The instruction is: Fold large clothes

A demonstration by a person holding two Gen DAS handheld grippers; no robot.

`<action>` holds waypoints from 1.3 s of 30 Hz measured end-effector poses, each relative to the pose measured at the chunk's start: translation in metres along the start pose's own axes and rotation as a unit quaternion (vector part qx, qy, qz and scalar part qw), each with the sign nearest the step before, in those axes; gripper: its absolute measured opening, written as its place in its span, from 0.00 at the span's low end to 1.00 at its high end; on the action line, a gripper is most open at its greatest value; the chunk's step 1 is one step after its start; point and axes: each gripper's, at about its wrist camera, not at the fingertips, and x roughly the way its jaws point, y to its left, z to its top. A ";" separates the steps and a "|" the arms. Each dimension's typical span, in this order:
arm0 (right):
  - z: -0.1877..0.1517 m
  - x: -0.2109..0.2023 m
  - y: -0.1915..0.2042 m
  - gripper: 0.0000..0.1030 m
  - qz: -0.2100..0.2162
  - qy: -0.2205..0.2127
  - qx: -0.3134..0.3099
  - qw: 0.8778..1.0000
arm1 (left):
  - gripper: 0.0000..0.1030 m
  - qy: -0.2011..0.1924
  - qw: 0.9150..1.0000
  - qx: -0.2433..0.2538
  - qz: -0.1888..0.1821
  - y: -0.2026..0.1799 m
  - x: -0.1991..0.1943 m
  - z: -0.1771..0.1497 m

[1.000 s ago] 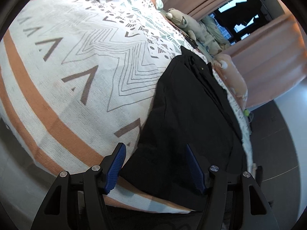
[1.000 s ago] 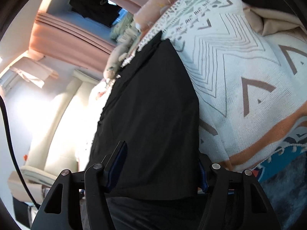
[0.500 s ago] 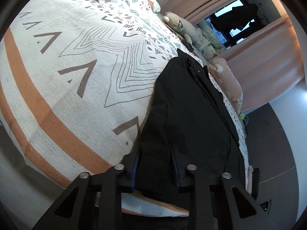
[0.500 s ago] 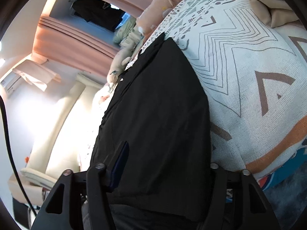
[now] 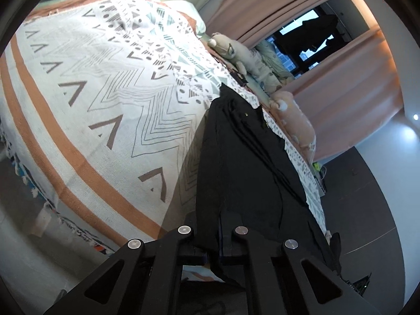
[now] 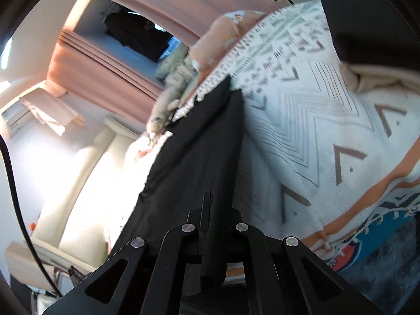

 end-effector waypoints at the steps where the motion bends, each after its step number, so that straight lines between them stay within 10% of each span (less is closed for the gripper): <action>1: 0.000 -0.005 0.005 0.04 0.004 -0.002 -0.003 1.000 | 0.04 -0.001 1.000 0.002 -0.001 -0.002 -0.008 -0.002; 30: -0.028 -0.164 0.085 0.04 0.072 -0.058 -0.054 0.994 | 0.04 -0.048 0.997 -0.006 -0.066 -0.044 -0.198 -0.043; 39: -0.015 -0.158 0.098 0.04 0.073 -0.073 -0.059 0.993 | 0.04 -0.065 0.995 -0.002 -0.069 -0.057 -0.199 -0.025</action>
